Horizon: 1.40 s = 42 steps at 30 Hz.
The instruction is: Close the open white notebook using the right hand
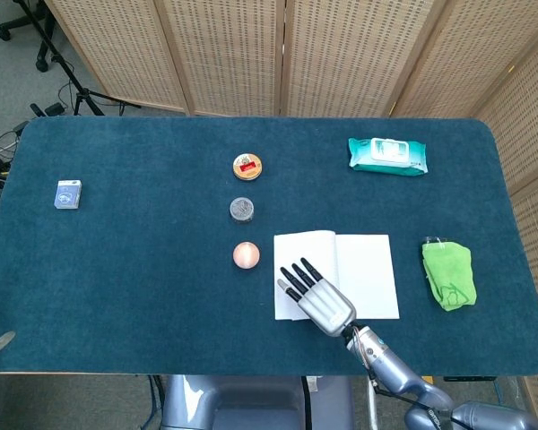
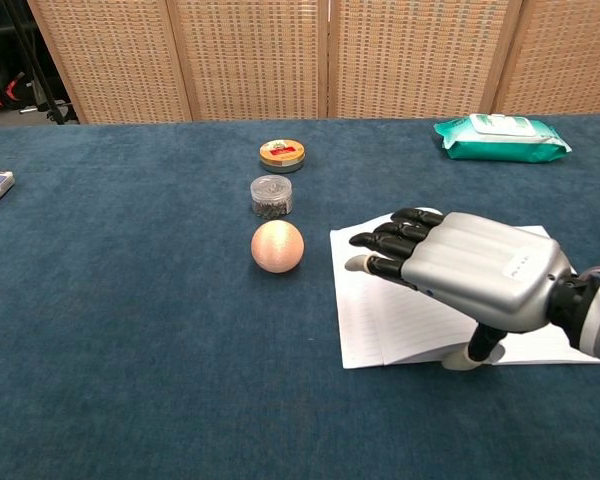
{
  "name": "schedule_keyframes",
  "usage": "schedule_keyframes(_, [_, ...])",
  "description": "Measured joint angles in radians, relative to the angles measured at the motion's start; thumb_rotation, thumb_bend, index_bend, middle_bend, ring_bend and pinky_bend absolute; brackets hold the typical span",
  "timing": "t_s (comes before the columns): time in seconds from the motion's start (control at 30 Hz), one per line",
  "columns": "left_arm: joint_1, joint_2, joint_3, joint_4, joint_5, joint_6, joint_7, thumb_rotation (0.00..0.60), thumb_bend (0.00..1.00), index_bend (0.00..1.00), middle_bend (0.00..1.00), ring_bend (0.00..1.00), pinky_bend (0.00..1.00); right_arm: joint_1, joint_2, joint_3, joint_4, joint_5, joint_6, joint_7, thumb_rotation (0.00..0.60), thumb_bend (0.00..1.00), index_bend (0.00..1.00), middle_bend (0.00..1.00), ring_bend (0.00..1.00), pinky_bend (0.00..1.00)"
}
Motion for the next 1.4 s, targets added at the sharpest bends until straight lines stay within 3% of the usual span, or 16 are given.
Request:
schedule_keyframes(1.0, [-0.001,0.002,0.001,0.003,0.004,-0.002,-0.01,0.6,0.0,0.0,0.0,0.0,0.0,0.027,-0.079,-0.049,0.086,0.022,0.048,-0.022,0.6,0.01,0.0,0.0,0.0,0.0])
schedule_keyframes(1.1, [-0.002,0.001,0.003,0.001,0.007,-0.004,-0.005,0.6,0.0,0.0,0.0,0.0,0.0,0.029,-0.089,-0.047,0.103,0.032,0.05,-0.027,0.6,0.06,0.0,0.0,0.0,0.0])
schedule_keyframes(1.27, [-0.003,0.001,0.002,-0.001,0.004,-0.005,-0.002,0.6,0.0,0.0,0.0,0.0,0.0,0.034,-0.097,-0.046,0.115,0.04,0.057,-0.032,0.6,0.3,0.0,0.0,0.0,0.0])
schedule_keyframes(1.4, [-0.003,0.0,0.002,-0.003,0.003,-0.007,0.002,0.6,0.0,0.0,0.0,0.0,0.0,0.034,-0.098,-0.048,0.12,0.037,0.07,-0.032,0.6,0.42,0.0,0.0,0.0,0.0])
